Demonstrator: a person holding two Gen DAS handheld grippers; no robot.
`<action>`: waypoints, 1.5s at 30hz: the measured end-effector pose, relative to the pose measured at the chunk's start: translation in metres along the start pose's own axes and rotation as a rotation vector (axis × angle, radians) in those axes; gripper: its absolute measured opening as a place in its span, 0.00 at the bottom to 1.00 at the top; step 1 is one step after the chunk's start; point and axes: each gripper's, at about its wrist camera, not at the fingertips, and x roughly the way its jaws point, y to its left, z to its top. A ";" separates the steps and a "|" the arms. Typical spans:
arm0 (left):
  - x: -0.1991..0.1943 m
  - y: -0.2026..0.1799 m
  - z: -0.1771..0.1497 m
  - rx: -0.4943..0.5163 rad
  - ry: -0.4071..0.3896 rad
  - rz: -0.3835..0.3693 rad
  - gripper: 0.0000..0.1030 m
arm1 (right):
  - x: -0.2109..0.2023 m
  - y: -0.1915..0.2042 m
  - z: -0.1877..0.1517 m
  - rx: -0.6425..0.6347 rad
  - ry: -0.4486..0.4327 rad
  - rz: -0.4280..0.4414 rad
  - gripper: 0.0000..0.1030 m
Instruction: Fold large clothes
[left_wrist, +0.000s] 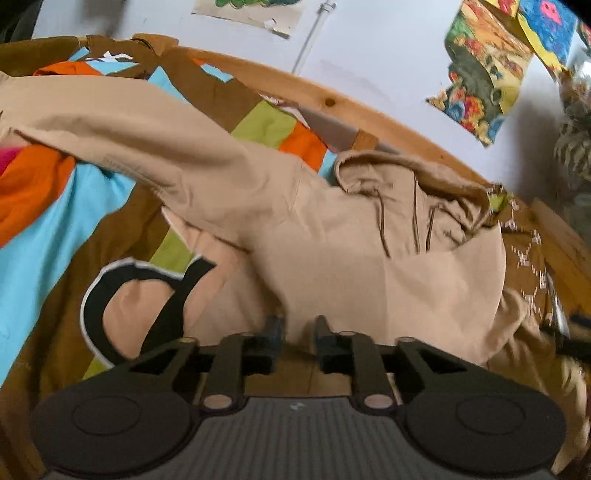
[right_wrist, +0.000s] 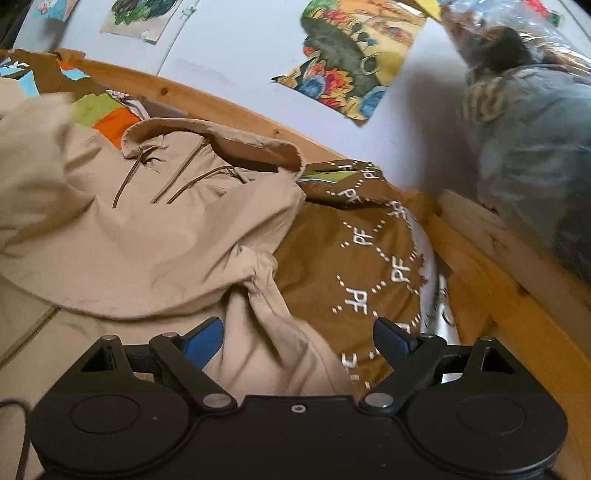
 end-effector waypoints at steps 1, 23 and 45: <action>0.001 0.000 -0.001 0.015 -0.013 -0.005 0.37 | 0.005 -0.002 0.006 0.015 0.003 0.017 0.86; 0.041 -0.008 -0.020 0.139 0.001 -0.056 0.59 | 0.114 -0.070 0.000 0.559 0.244 0.133 0.30; 0.058 -0.011 -0.040 0.167 0.104 -0.200 0.53 | 0.214 -0.055 0.108 0.125 0.249 -0.114 0.45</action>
